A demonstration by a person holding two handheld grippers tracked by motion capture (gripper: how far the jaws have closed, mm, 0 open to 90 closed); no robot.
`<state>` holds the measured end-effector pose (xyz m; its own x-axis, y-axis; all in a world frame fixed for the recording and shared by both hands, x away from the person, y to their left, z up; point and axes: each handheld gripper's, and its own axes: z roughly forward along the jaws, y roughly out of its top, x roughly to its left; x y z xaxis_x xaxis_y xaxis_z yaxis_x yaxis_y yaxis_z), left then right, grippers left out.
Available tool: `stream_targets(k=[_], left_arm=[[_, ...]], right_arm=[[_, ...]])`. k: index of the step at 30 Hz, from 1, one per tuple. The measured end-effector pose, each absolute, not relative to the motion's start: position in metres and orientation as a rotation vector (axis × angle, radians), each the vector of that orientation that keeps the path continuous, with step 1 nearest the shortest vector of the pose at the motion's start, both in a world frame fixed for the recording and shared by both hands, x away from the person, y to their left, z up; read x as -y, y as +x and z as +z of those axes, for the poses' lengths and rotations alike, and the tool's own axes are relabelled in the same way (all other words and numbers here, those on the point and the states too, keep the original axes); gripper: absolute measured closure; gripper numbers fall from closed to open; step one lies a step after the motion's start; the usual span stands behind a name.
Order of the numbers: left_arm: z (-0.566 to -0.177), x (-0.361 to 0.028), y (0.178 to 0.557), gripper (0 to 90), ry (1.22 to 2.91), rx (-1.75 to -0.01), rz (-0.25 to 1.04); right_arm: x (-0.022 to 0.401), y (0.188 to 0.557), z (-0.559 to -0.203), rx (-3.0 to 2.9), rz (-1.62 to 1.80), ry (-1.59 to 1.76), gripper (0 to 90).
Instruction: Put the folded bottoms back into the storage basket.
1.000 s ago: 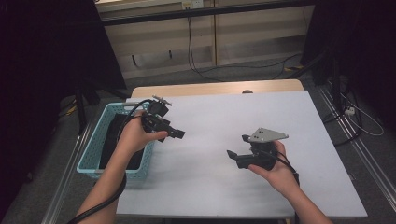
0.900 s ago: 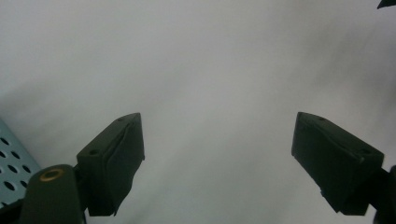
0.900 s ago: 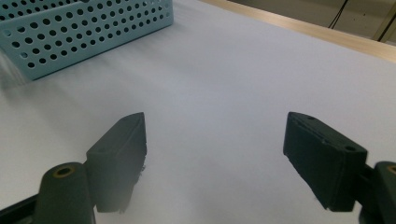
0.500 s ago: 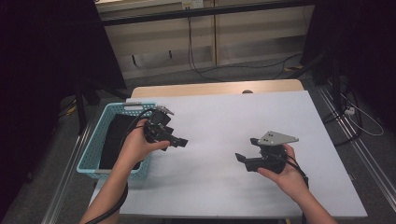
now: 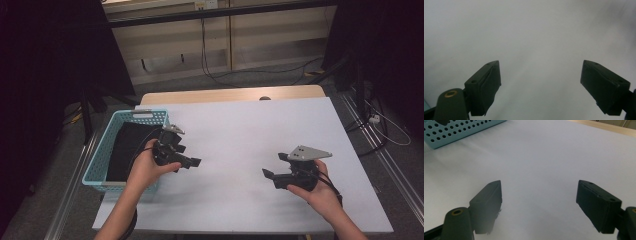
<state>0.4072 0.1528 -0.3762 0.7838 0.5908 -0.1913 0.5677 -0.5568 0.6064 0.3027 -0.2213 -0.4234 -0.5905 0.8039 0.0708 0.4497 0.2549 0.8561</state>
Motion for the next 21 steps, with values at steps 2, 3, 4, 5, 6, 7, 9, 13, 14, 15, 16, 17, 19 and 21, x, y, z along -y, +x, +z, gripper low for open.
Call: stream_targets(k=[2, 3, 4, 5, 6, 7, 9, 13, 14, 15, 16, 17, 19, 21], left_arm=[[-0.378, -0.154, 0.404, 16.4, 2.286, -0.846, 0.047], [-0.379, -0.155, 0.403, 16.4, 2.285, -0.840, 0.062], [-0.381, -0.155, 0.401, 16.3, 2.280, -0.840, 0.064], [-0.383, -0.156, 0.400, 16.2, 2.266, -0.839, 0.061], [-0.384, -0.156, 0.399, 16.2, 2.266, -0.840, 0.063], [-0.385, -0.157, 0.398, 16.1, 2.268, -0.831, 0.064], [-0.388, -0.159, 0.395, 16.2, 2.265, -0.830, 0.061], [-0.394, -0.160, 0.390, 16.2, 2.267, -0.828, 0.057], [-0.395, -0.160, 0.389, 16.2, 2.267, -0.826, 0.058], [-0.395, -0.161, 0.388, 16.1, 2.268, -0.823, 0.057], [-0.396, -0.161, 0.387, 16.1, 2.267, -0.818, 0.061], [-0.396, -0.161, 0.385, 16.1, 2.261, -0.816, 0.063], [-0.397, -0.161, 0.383, 16.0, 2.262, -0.800, 0.074], [-0.400, -0.161, 0.381, 15.9, 2.264, -0.800, 0.072]], right_arm=[[0.225, 0.300, -0.424, -2.152, 1.265, 1.145, 20.0], [0.226, 0.300, -0.425, -2.152, 1.262, 1.148, 20.0], [0.228, 0.299, -0.425, -2.151, 1.261, 1.148, 20.0], [0.229, 0.298, -0.426, -2.151, 1.259, 1.153, 20.0], [0.231, 0.297, -0.426, -2.151, 1.256, 1.157, 19.9], [0.232, 0.296, -0.427, -2.148, 1.253, 1.160, 19.8], [0.236, 0.295, -0.428, -2.147, 1.252, 1.167, 19.8], [0.242, 0.291, -0.431, -2.150, 1.241, 1.176, 19.6], [0.243, 0.290, -0.431, -2.154, 1.238, 1.180, 19.5], [0.244, 0.290, -0.432, -2.152, 1.236, 1.181, 19.4], [0.246, 0.289, -0.432, -2.154, 1.232, 1.184, 19.3], [0.247, 0.288, -0.433, -2.153, 1.229, 1.186, 19.3], [0.251, 0.287, -0.434, -2.152, 1.224, 1.189, 19.2], [0.253, 0.285, -0.435, -2.152, 1.220, 1.198, 19.2]])
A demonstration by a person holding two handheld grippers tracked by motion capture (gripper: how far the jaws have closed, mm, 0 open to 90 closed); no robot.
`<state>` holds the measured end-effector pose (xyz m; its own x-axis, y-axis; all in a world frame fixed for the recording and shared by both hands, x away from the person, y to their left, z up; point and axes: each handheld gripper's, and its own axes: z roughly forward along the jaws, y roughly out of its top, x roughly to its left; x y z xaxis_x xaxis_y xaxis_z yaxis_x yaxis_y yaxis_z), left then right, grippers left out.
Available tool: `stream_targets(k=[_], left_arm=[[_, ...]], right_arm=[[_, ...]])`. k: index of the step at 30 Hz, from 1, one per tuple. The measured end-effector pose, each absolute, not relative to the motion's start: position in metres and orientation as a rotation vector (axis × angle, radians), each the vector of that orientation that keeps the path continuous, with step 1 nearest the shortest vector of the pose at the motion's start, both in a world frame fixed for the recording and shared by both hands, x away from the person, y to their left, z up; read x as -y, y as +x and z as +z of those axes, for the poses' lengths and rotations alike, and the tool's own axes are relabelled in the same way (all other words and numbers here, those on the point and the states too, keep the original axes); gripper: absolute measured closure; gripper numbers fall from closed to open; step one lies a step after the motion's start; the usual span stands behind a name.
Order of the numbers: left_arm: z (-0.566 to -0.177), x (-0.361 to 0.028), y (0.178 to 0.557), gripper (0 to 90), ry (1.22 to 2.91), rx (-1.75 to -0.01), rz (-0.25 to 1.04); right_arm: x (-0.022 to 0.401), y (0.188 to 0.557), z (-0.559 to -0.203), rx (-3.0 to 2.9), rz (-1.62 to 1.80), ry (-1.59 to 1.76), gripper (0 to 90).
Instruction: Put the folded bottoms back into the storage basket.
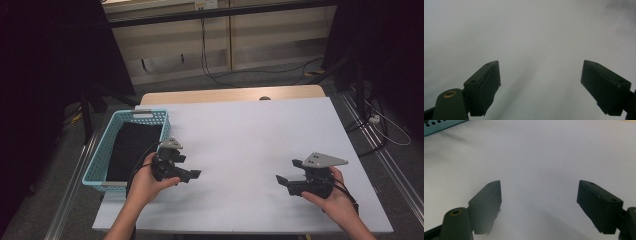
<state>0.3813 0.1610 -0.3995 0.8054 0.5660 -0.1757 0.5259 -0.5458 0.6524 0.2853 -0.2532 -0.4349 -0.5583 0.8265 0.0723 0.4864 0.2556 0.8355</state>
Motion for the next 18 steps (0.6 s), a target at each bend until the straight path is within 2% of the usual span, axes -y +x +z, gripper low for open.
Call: stream_targets(k=[18], left_arm=[[-0.422, -0.162, 0.367, 15.6, 2.296, -0.762, 0.067]], right_arm=[[0.269, 0.276, -0.443, -2.151, 1.195, 1.215, 19.1]])
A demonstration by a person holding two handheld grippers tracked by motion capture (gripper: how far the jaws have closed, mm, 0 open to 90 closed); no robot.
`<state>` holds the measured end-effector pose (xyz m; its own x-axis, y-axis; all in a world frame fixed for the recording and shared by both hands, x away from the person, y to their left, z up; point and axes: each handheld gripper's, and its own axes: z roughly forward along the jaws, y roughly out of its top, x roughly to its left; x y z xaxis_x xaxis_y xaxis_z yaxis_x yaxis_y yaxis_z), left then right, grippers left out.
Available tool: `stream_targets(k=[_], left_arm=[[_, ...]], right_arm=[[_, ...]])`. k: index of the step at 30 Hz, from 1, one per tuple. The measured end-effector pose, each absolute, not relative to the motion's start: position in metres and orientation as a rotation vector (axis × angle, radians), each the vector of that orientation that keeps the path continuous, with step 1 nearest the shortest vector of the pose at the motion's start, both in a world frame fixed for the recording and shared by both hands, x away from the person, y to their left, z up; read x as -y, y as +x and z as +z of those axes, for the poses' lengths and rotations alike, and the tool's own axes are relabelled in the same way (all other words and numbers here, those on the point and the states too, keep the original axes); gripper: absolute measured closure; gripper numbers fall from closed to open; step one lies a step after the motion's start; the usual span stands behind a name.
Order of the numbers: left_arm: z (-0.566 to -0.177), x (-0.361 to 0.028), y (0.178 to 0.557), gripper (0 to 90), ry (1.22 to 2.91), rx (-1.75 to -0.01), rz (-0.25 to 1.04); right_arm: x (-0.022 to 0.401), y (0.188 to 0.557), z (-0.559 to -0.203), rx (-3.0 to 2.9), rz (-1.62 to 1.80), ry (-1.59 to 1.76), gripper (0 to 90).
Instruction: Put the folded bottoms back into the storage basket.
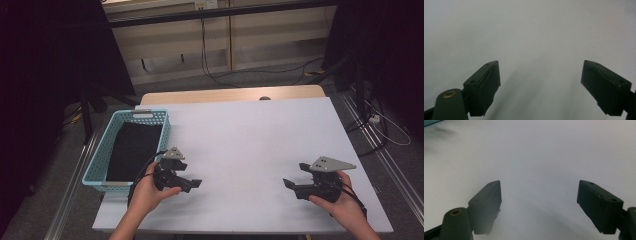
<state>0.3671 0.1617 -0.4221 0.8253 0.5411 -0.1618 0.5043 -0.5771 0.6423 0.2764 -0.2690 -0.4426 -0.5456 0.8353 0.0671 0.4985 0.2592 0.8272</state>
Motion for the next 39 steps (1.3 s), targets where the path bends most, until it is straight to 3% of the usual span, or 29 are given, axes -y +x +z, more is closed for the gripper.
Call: stream_targets(k=[39], left_arm=[[-0.436, -0.172, 0.356, 11.5, 2.287, -0.762, 0.025]], right_arm=[[0.278, 0.267, -0.451, -2.164, 1.158, 1.215, 18.3]])
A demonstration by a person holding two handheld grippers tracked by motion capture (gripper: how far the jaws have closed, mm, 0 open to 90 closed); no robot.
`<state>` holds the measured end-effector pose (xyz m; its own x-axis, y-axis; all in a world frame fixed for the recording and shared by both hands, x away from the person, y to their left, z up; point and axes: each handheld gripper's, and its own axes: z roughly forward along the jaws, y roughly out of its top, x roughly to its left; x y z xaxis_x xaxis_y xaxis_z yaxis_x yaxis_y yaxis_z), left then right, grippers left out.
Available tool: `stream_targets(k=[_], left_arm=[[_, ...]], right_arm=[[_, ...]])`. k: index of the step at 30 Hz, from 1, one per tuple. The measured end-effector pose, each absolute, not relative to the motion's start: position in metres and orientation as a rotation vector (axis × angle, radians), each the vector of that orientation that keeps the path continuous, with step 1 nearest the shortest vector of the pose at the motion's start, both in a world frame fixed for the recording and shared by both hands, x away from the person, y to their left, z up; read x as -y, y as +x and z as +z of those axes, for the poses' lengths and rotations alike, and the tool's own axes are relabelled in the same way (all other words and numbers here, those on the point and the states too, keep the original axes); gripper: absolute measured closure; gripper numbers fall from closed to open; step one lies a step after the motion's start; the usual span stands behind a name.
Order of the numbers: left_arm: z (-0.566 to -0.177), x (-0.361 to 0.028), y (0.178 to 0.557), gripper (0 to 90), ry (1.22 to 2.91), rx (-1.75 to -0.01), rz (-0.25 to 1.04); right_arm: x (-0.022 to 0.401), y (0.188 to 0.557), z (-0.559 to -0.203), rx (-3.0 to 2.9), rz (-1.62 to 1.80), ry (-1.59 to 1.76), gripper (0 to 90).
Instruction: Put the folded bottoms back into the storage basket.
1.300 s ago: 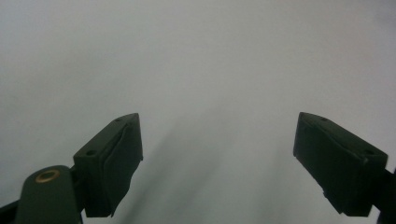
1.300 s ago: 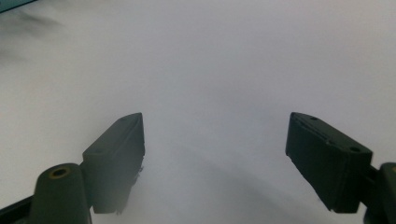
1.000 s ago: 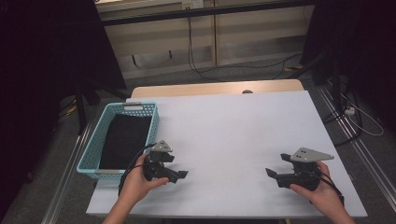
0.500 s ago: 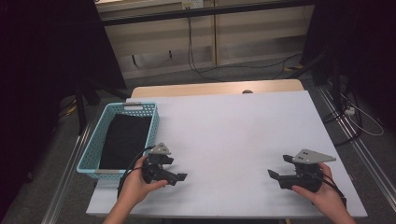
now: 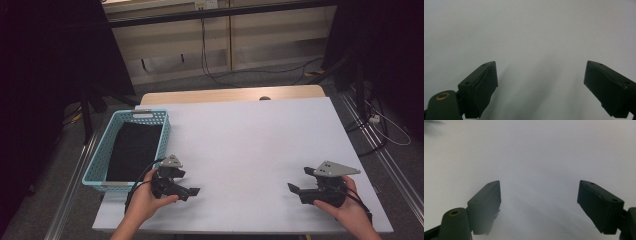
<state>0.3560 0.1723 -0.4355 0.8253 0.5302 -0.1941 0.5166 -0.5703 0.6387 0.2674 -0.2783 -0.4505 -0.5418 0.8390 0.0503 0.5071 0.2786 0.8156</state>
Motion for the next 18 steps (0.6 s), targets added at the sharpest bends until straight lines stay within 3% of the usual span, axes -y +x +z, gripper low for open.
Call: stream_targets(k=[18], left_arm=[[-0.4392, -0.1817, 0.3505, 10.5, 2.241, -0.772, 0.007]], right_arm=[[0.2834, 0.2640, -0.4499, -2.159, 1.146, 1.213, 17.6]])
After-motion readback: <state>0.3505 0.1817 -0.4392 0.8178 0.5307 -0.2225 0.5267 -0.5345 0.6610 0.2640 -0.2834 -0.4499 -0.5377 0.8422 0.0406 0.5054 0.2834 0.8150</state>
